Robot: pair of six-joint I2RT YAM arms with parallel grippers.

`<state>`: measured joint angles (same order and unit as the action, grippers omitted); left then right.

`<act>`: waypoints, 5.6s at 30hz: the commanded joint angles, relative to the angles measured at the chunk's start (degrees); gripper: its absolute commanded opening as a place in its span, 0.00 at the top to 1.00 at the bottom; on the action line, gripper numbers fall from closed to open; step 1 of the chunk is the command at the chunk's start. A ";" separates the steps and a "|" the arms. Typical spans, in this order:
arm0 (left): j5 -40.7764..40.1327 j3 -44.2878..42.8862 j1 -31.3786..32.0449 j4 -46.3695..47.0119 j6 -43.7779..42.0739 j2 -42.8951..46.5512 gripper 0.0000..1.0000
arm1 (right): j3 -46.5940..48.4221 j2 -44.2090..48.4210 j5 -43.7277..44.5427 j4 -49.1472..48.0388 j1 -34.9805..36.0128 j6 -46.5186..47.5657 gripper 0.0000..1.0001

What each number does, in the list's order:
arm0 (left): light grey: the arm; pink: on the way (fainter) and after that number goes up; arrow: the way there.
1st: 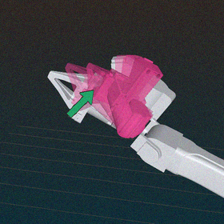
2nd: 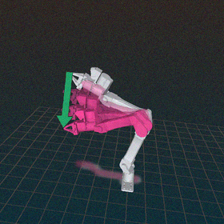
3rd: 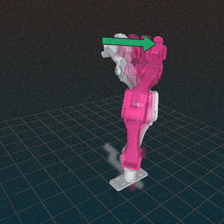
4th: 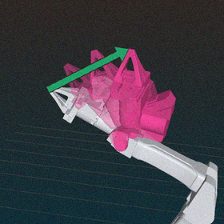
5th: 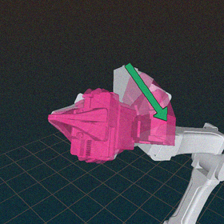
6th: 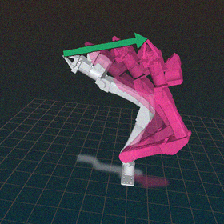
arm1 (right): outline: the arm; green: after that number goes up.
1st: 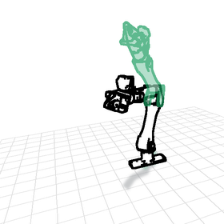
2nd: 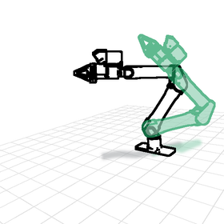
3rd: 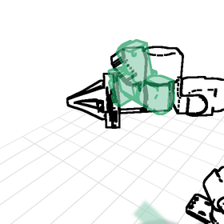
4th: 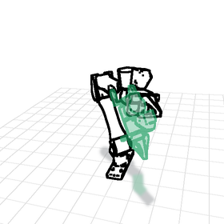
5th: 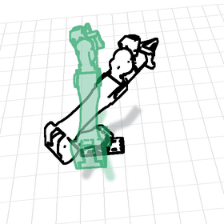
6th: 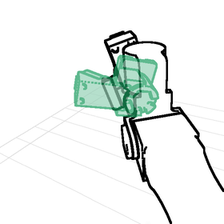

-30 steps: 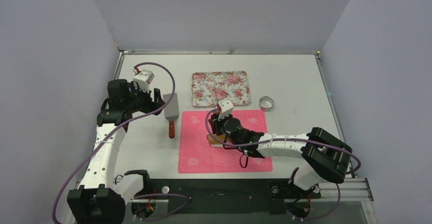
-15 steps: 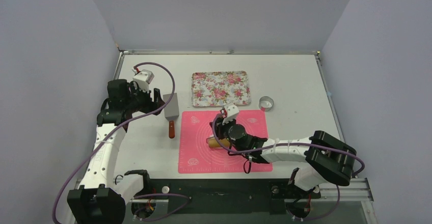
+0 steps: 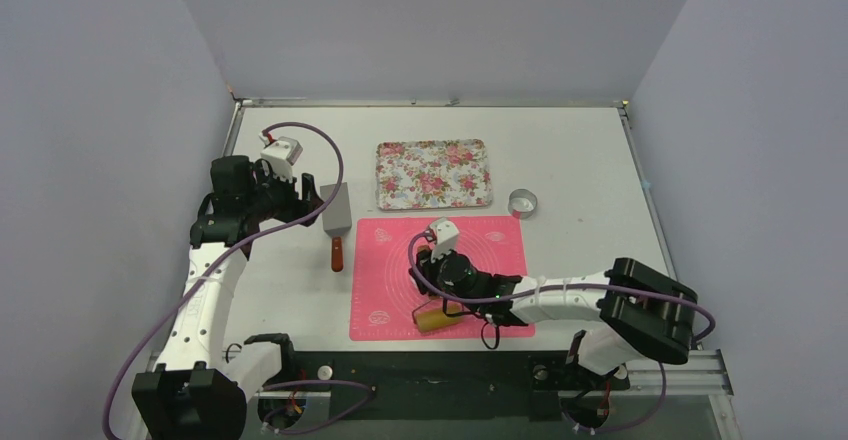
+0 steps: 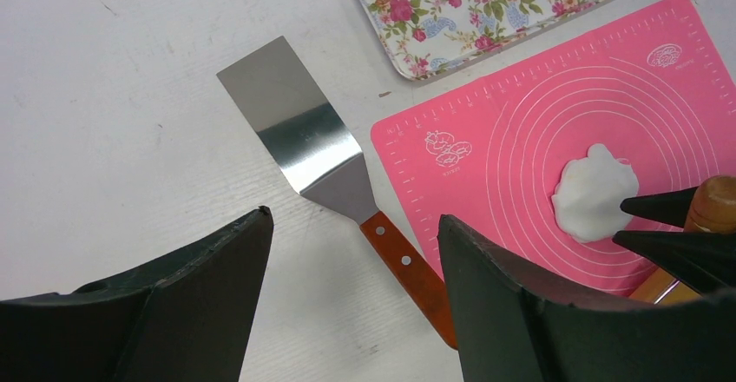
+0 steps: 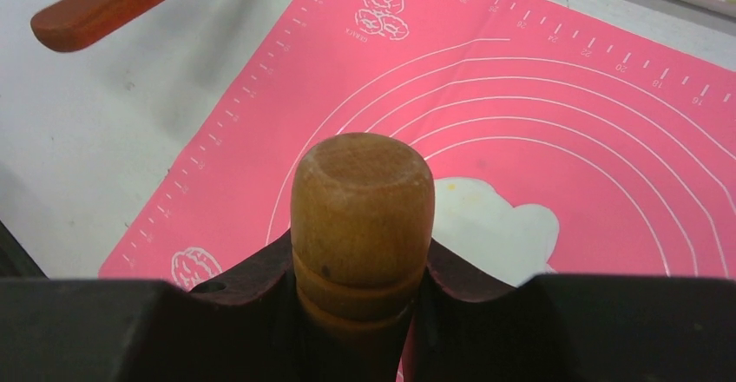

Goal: Roll out the dumpling wrappers from the dough
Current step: Flatten out the dough on the work surface.

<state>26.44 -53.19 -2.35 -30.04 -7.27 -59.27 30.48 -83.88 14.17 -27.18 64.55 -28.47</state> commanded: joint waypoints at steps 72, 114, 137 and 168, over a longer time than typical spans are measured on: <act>2.46 -1.31 -1.21 2.98 0.66 0.06 0.32 | 6.17 -14.89 -1.19 -10.36 -5.98 4.42 1.00; 2.58 -1.76 -1.43 2.65 0.47 0.30 0.32 | 7.40 -11.09 -1.38 -8.23 -7.14 5.77 1.00; 2.73 -2.44 -1.43 2.71 0.66 -0.15 0.32 | 14.79 -0.62 -0.91 -3.50 -9.68 12.32 1.00; 2.85 -2.09 -1.47 2.56 0.44 -0.01 0.32 | 12.65 -8.52 0.71 -5.86 -11.20 11.02 1.00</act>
<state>27.90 -53.19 -3.49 -29.76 -6.68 -59.44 37.23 -94.02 12.32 -34.54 55.94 -23.14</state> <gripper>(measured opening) 0.678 0.290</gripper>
